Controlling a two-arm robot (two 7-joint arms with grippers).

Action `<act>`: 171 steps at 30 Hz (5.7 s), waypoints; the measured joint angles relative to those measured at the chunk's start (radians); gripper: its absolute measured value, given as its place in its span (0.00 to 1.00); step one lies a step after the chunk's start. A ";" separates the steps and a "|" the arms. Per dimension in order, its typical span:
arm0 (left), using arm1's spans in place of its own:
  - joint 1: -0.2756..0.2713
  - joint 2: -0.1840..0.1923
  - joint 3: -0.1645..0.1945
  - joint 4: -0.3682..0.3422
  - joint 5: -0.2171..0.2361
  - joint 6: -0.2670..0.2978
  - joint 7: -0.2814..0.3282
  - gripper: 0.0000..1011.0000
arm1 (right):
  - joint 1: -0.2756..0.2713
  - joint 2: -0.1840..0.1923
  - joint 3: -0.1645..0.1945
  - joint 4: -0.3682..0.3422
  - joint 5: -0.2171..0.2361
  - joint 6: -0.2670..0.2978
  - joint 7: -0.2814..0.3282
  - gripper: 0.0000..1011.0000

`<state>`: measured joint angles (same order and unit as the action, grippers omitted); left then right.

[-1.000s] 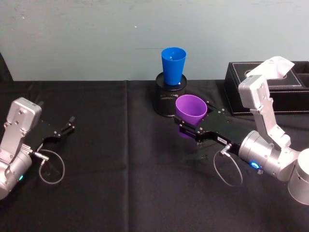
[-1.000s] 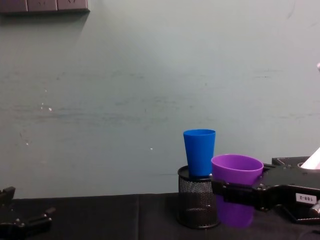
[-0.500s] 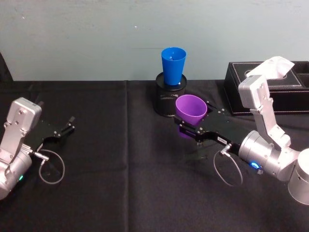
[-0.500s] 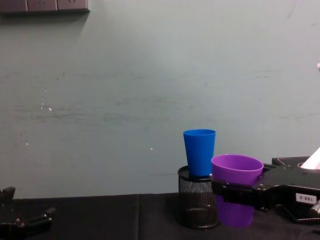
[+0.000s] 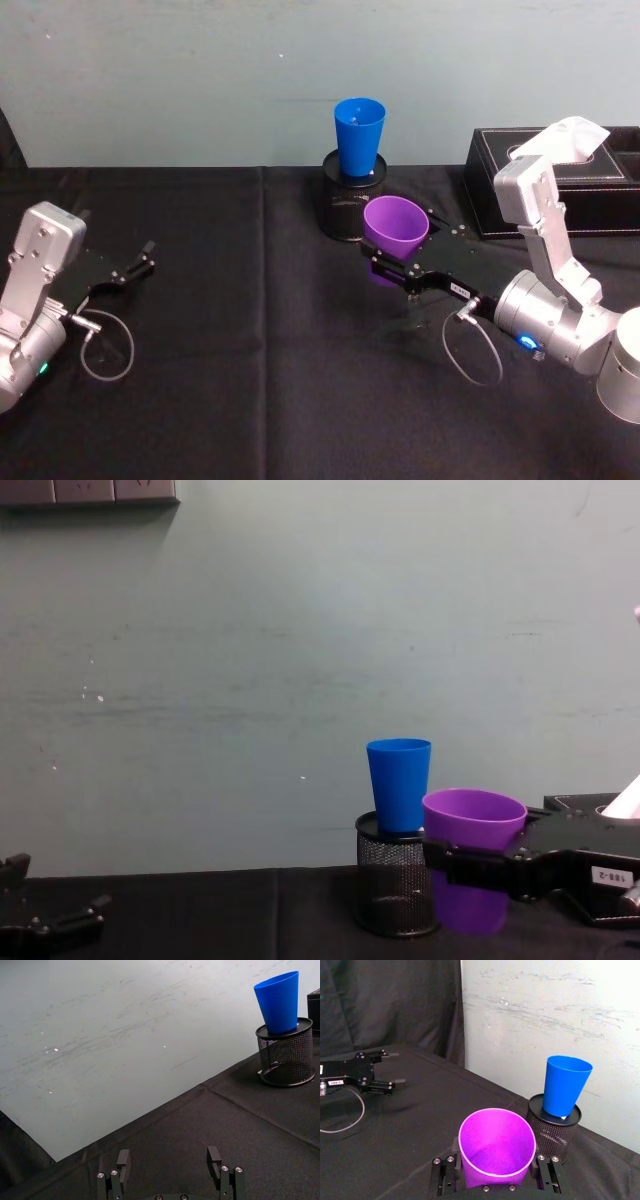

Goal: Pick up one cup with a gripper and tap it against the other cup.

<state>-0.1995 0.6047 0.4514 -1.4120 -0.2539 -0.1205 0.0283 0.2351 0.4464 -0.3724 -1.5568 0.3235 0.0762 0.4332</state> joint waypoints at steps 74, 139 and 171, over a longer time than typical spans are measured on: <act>0.000 0.000 0.000 0.000 0.000 0.000 0.000 0.99 | 0.140 -0.051 -0.046 0.130 -0.037 0.056 0.009 0.73; 0.000 0.000 0.000 0.000 0.000 0.000 0.000 0.99 | 0.393 -0.247 -0.042 0.481 -0.091 0.094 -0.066 0.73; 0.000 0.000 0.000 0.000 0.000 0.000 0.000 0.99 | 0.393 -0.246 -0.043 0.481 -0.089 0.094 -0.065 0.73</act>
<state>-0.1995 0.6047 0.4514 -1.4120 -0.2539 -0.1205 0.0283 0.6277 0.2003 -0.4153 -1.0755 0.2341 0.1707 0.3685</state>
